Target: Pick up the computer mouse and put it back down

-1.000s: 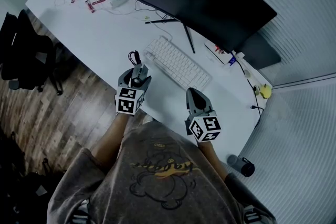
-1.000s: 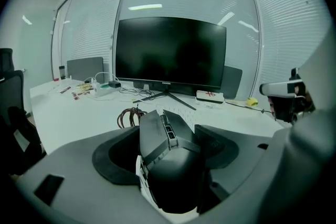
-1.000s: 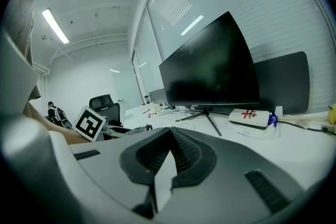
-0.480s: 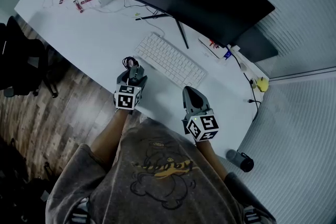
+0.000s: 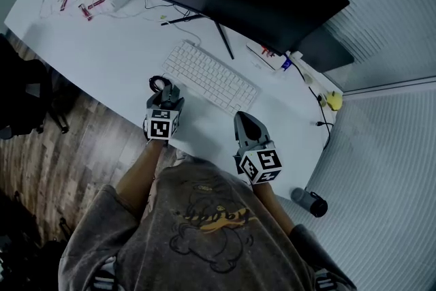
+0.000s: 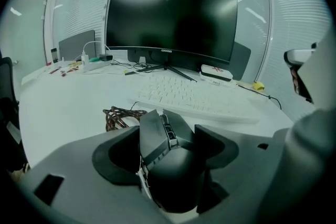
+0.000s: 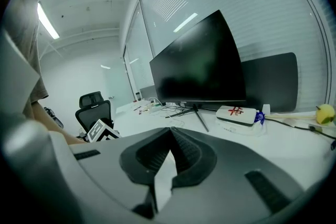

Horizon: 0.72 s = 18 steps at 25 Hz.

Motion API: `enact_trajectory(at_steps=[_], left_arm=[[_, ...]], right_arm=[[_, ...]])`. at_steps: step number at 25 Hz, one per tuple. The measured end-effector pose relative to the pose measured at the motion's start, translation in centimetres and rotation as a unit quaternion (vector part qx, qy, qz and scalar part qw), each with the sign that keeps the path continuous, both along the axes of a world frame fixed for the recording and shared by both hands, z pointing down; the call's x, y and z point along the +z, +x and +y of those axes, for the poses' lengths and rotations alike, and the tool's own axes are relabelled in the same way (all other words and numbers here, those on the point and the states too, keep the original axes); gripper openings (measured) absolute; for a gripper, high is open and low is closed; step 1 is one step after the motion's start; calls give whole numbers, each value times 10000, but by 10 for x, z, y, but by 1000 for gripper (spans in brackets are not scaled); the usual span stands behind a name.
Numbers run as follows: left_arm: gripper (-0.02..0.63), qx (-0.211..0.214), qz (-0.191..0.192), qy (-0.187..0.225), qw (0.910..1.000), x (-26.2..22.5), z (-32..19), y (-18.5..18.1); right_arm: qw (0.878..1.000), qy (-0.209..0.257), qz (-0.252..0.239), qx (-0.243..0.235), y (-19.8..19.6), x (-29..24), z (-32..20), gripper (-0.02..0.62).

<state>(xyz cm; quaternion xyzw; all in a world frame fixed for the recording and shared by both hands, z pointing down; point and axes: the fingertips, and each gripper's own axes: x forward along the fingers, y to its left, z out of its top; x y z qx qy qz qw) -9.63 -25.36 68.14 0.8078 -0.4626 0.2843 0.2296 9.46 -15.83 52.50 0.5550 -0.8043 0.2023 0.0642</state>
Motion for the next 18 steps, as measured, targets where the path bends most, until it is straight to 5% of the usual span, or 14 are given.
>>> enact_trajectory(at_steps=[12,18], left_arm=[[336,144,-419,-43,9990,14,2,5],[336,117,-328,-7,9994,4,-1,6]], right_arm=[[9998,10,62,174,11,-2,8,6],[9998,48,33,167,12,-3,11,6]])
